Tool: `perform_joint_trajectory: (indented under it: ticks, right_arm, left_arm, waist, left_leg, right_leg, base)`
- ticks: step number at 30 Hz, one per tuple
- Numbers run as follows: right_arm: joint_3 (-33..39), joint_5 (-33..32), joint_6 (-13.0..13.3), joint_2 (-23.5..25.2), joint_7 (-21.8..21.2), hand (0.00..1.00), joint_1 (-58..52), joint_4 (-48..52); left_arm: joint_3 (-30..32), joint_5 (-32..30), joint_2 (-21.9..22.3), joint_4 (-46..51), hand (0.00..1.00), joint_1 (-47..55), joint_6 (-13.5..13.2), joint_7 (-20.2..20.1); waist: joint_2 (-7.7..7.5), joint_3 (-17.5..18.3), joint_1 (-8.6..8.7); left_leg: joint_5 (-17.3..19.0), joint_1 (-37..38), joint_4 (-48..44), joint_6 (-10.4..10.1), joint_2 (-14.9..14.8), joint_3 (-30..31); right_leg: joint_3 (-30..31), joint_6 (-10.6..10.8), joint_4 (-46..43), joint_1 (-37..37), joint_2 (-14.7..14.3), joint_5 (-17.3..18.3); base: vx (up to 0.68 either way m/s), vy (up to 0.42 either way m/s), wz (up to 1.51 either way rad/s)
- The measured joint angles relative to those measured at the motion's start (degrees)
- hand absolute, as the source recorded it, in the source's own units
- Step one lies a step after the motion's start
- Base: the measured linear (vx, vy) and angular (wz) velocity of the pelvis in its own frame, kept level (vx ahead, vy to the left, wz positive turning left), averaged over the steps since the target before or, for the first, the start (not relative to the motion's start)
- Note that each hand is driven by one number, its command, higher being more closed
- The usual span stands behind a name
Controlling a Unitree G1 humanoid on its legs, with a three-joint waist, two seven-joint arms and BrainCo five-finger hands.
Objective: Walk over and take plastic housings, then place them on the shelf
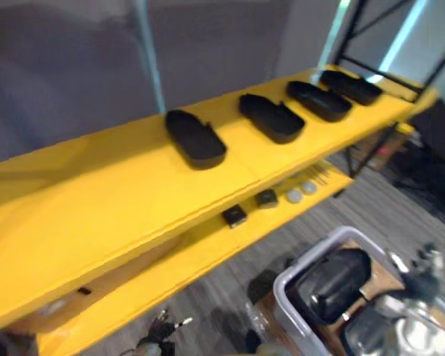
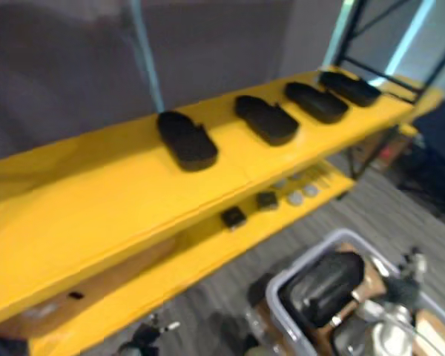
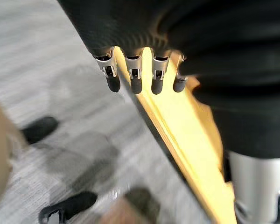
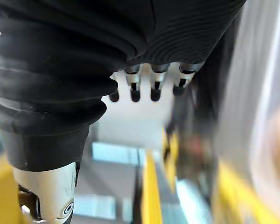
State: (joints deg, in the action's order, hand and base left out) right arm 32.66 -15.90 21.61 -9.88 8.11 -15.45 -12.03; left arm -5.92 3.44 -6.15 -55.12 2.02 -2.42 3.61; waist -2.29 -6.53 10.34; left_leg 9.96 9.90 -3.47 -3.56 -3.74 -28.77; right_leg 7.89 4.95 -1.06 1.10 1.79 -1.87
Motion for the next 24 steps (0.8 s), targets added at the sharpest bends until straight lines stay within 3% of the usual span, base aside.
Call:
perform_joint_trajectory:
  ticks: [5, 9, 11, 13, 14, 15, 16, 19, 21, 24]
  right_arm:
    - [1.09, -0.62, 0.67, 1.05, -1.64, 0.0, -3.36, -0.42]
    - [0.99, -0.08, 1.38, 3.56, -0.87, 0.0, -4.63, -5.16]
    - [0.14, -0.04, 2.34, 4.67, -0.58, 0.0, -3.89, -7.4]
    - [-1.99, 1.0, 3.52, 5.0, -0.54, 0.0, -1.35, -10.25]
    - [-2.56, 1.0, 3.74, 4.94, -0.53, 0.0, -0.49, -10.71]
    - [-3.9, 1.01, 4.15, 4.73, -0.46, 0.0, 1.72, -12.19]
    - [-5.88, 0.93, 4.2, 4.64, -0.28, 0.0, 3.7, -14.06]
    - [-9.8, 0.83, 4.28, 4.56, 0.22, 0.0, 4.61, -14.42]
    - [-11.44, 0.4, 4.81, 4.5, 0.44, 0.0, 4.44, -13.63]
    - [-11.83, -0.34, 5.75, 4.19, -1.56, 0.0, 4.6, -12.97]
  left_arm:
    - [-2.24, 2.43, -0.72, 1.5, 0.0, -3.25, 0.89, 0.09]
    - [-3.97, 5.49, -0.55, 2.26, 0.0, -4.19, 2.19, 0.15]
    - [-3.79, 5.77, -0.34, 2.12, 0.0, -3.33, 3.3, 0.31]
    - [-1.05, 7.37, 0.08, 1.85, 0.0, -0.17, 3.8, 0.63]
    - [-0.2, 7.9, 0.18, 1.79, 0.0, 0.7, 3.78, 0.73]
    - [1.65, 8.02, 0.25, 1.62, 0.0, 2.63, 3.44, 1.0]
    - [3.48, 7.95, 0.06, 0.85, 0.0, 3.96, 2.31, 1.37]
    - [6.87, 7.5, -0.75, 0.39, 0.0, 5.48, -0.32, 2.5]
    - [7.73, 6.78, -1.54, 0.34, 0.0, 6.06, -0.94, 2.36]
    - [9.9, 6.84, -1.79, 0.69, 0.0, 6.45, -1.21, 2.04]
  waist:
    - [0.08, -0.04, 3.19]
    - [0.16, -0.05, 4.02]
    - [0.09, -0.15, 3.67]
    - [0.05, -0.44, 1.47]
    - [0.49, -0.44, 0.78]
    - [1.61, -0.95, -1.29]
    - [1.83, -1.32, -3.0]
    - [1.66, -2.56, -5.46]
    - [1.63, -3.11, -6.33]
    - [1.48, -5.33, -6.52]
  left_leg:
    - [3.54, 0.2, -3.36, 0.0, -0.61, -7.66]
    - [5.0, 0.24, -5.4, 0.07, -0.66, -9.27]
    - [5.3, -0.38, -7.03, -0.37, -0.28, -6.45]
    - [7.19, -3.51, -11.89, 1.4, 0.01, 8.72]
    - [8.22, -4.25, -12.73, 1.57, 0.03, 12.08]
    - [10.34, -4.84, -13.08, 1.78, 0.07, 17.52]
    - [11.53, -4.99, -13.91, 2.12, 0.39, 18.62]
    - [13.4, -5.19, -16.99, 2.36, 0.44, 17.7]
    - [13.96, -4.13, -18.42, 2.43, 0.25, 16.77]
    - [14.48, -2.67, -19.08, 3.39, 0.2, 15.62]
  right_leg:
    - [6.58, 0.78, 2.48, 2.58, -1.52, -4.29]
    - [4.99, -0.13, 3.89, 2.96, -1.04, -5.07]
    - [4.06, -0.4, 4.34, 2.95, -0.77, -5.2]
    - [5.37, -0.97, 5.07, 3.24, -0.96, -5.6]
    - [5.96, -1.57, 5.44, 3.6, -1.39, -6.02]
    - [7.34, -2.49, 5.57, 4.17, -2.72, -6.71]
    - [8.17, -2.4, 5.56, 4.85, -3.44, -7.62]
    - [8.32, -0.89, 5.53, 4.19, -3.22, -9.03]
    - [8.62, 0.7, 5.43, 3.71, -3.62, -10.27]
    - [4.49, -0.19, 3.18, 4.0, -4.39, -10.55]
  base:
    - [0.02, 0.031, -1.11]
    - [-0.03, 0.029, -0.48]
    - [0.03, -0.082, -0.04]
    - [0.1, -0.325, -0.32]
    - [0.04, -0.295, -0.68]
    - [0.02, -0.213, -0.8]
    - [0.0, -0.184, -0.72]
    - [0.02, -0.083, -0.21]
    - [0.08, -0.099, -0.48]
    - [0.06, -0.134, -0.5]
